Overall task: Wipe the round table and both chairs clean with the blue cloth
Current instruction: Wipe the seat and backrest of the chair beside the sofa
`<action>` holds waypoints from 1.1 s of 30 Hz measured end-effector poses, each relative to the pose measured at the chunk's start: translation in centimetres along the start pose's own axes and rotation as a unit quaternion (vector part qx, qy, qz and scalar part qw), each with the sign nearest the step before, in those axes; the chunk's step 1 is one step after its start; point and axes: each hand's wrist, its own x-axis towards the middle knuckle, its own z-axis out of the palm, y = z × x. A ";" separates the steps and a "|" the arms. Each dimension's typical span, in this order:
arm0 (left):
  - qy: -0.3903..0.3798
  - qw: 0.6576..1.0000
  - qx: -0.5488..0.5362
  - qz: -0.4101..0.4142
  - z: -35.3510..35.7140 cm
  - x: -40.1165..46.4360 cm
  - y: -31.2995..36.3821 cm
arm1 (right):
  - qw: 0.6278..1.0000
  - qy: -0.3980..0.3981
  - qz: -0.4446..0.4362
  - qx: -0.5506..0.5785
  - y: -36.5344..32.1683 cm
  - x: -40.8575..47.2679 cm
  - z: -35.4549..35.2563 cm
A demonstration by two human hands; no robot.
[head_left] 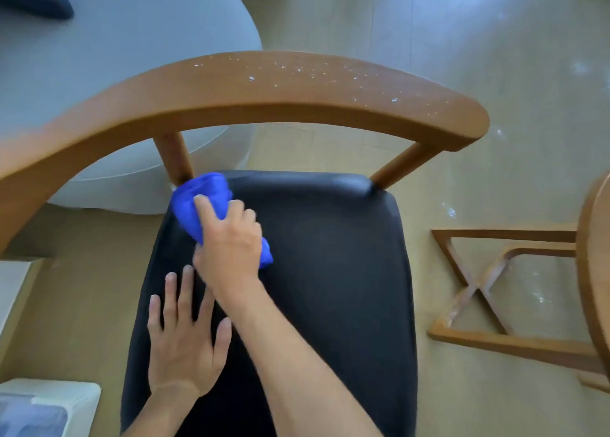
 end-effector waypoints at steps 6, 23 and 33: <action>0.023 1.000 -0.003 0.004 0.2 0.0 0.2 | 0.995 -0.008 -0.099 -0.018 10.3 -0.6 -4.1; 0.056 0.998 -0.006 0.013 0.5 -0.2 0.1 | 0.996 0.006 -0.083 0.016 9.0 -11.8 -2.9; 0.035 0.999 0.002 0.018 0.1 -0.1 0.1 | 0.961 0.098 0.259 0.016 19.2 -11.7 -6.3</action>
